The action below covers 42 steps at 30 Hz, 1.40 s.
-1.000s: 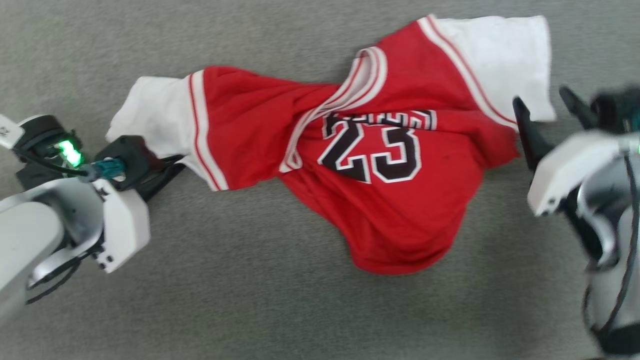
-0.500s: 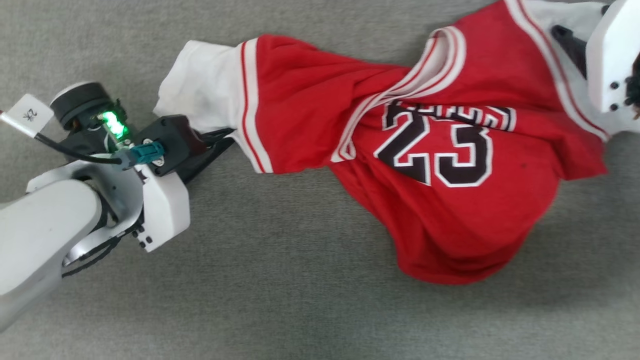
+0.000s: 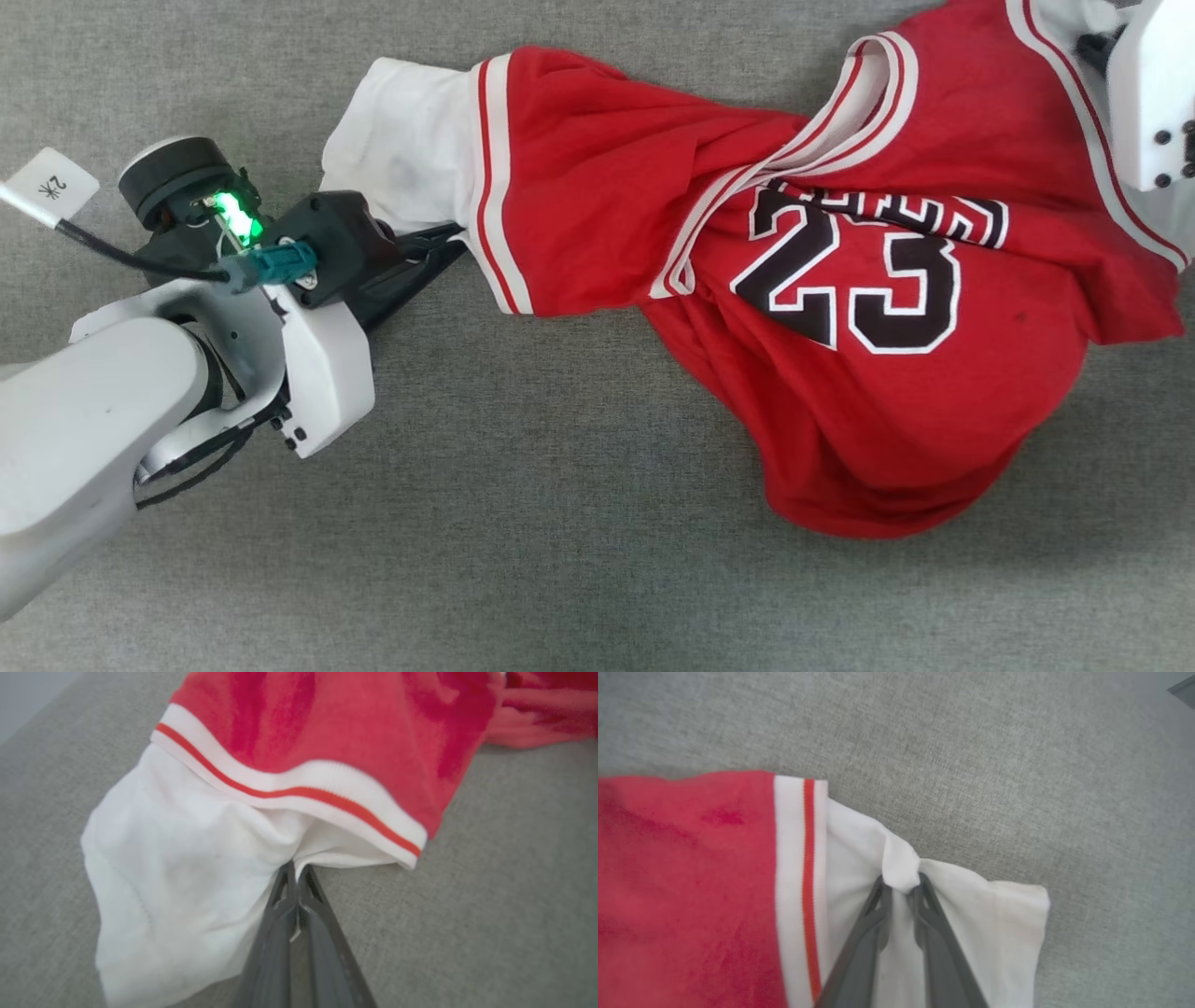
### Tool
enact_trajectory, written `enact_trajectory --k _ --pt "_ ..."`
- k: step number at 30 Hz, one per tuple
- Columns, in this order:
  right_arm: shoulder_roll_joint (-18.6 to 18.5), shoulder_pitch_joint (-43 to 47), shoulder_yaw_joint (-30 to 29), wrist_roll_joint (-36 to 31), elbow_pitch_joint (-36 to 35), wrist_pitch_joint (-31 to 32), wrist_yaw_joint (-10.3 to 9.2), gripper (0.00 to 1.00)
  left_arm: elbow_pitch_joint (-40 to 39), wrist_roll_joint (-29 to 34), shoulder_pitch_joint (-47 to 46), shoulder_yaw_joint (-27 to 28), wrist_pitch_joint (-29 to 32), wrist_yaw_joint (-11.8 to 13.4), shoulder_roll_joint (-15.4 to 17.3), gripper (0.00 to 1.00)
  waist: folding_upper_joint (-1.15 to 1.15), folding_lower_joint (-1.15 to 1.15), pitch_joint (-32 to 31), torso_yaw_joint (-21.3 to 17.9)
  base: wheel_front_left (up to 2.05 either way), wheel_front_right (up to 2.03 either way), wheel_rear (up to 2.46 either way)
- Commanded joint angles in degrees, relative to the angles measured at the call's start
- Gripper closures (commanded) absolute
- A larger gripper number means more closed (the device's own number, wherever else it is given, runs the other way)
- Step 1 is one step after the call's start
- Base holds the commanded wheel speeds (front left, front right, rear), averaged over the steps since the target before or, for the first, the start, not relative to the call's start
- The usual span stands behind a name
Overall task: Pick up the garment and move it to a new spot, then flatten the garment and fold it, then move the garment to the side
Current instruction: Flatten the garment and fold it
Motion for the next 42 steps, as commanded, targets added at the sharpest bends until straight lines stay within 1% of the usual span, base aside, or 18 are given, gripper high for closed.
enact_trajectory --k 1,3,6,7,8,13,18,20,24,27,28,33,35,37,40,42 --pt "0.04 2.78 0.28 -0.99 2.29 -0.28 -0.04 1.0 0.96 -1.33 1.01 -1.14 0.41 0.15 -0.95 1.0 0.0 0.0 -0.41 -0.24 0.0 0.0 0.0" --pt "0.55 2.31 -1.04 -1.67 1.88 -2.28 -0.05 1.0 1.16 -3.21 1.12 -1.04 -0.51 0.15 -1.0 1.0 0.0 0.0 -0.91 -0.45 0.0 0.0 0.0" --pt "2.41 1.51 -4.17 -2.11 1.29 -6.23 -0.05 1.0 1.56 -8.18 0.3 -0.79 -3.26 0.15 -1.2 1.0 0.0 0.0 -2.19 -0.52 0.0 0.0 0.0" --pt "2.41 1.51 -4.17 -2.11 1.29 -6.23 -0.05 1.0 1.56 -8.18 0.3 -0.79 -3.26 0.15 -1.2 1.0 0.0 0.0 -2.19 -0.52 0.0 0.0 0.0" --pt "3.25 1.16 -5.37 -2.09 0.98 -7.59 -0.04 1.0 1.72 -9.69 -0.22 -0.72 -4.31 0.15 -1.16 1.0 0.0 0.0 -2.61 -0.51 0.0 0.0 0.0" --pt "6.75 -0.32 -11.88 -1.41 -1.09 -13.91 -0.04 1.0 1.84 -21.54 -2.75 -0.65 -10.5 0.15 -1.21 1.0 0.0 0.0 -4.28 -0.19 0.0 0.0 0.0" --pt "10.12 -2.99 -15.92 -3.0 -2.99 -17.83 -0.03 1.0 2.09 -32.13 -6.55 -0.6 -14.42 0.15 -0.15 1.0 0.0 0.0 -4.13 0.03 0.0 0.0 0.0" --pt "11.72 -5.18 -17.09 -4.21 -2.89 -19.4 -0.02 1.0 4.14 -36.73 -8.48 0.45 -15.28 0.15 -0.26 1.0 0.0 0.0 -3.45 0.06 0.0 0.0 0.0" --pt "15.4 -11.65 -19.56 -7.38 -0.52 -24.14 -0.03 1.0 10.32 -44.15 -13.14 4.15 -15.33 0.14 -2.13 1.0 0.0 0.0 -1.93 0.11 0.0 0.0 0.0" --pt "19.02 -18.58 -22.4 -10.22 2.62 -28.83 -0.02 1.0 16.02 -47.63 -17.84 7.88 -14.25 0.14 -3.63 1.0 0.0 0.0 -0.76 0.06 0.0 0.0 0.0" --pt "20.81 -23.66 -24.19 -12.19 4.95 -31.9 -0.02 1.0 19.92 -48.04 -21.63 10.39 -14.37 0.14 -4.61 1.0 0.0 0.0 -0.13 -0.1 0.0 0.0 0.0" --pt "23.15 -34.9 -27.51 -17.31 10.87 -41.47 -0.02 1.0 27.72 -48.14 -30.67 16.43 -16.43 0.14 -7.05 1.0 0.0 0.0 -0.5 -0.45 0.0 0.0 0.0" --pt "23.6 -38.21 -28.94 -18.48 13.76 -44.92 -0.03 1.0 28.42 -50.34 -32.95 20.1 -17.54 0.14 -7.91 1.0 0.0 0.0 -1.54 -0.49 0.0 0.0 0.0" --pt "23.78 -40.62 -30.19 -19.42 16.8 -47.63 -0.03 1.0 28.44 -51.05 -33.85 23.16 -18.34 0.14 -8.0 1.0 0.0 0.0 -2.74 -0.46 0.0 0.0 0.0" --pt "23.91 -41.66 -30.52 -20.5 20.71 -49.17 -0.03 1.0 26.7 -51.22 -31.98 23.85 -16.84 0.14 -7.98 1.0 0.0 0.0 -4.44 -0.39 0.0 0.0 0.0" --pt "22.88 -41.02 -29.68 -20.5 22.68 -48.79 -0.03 1.0 24.75 -51.13 -29.95 23.24 -14.64 0.14 -7.03 1.0 0.0 0.0 -5.02 -0.28 0.0 0.0 0.0"
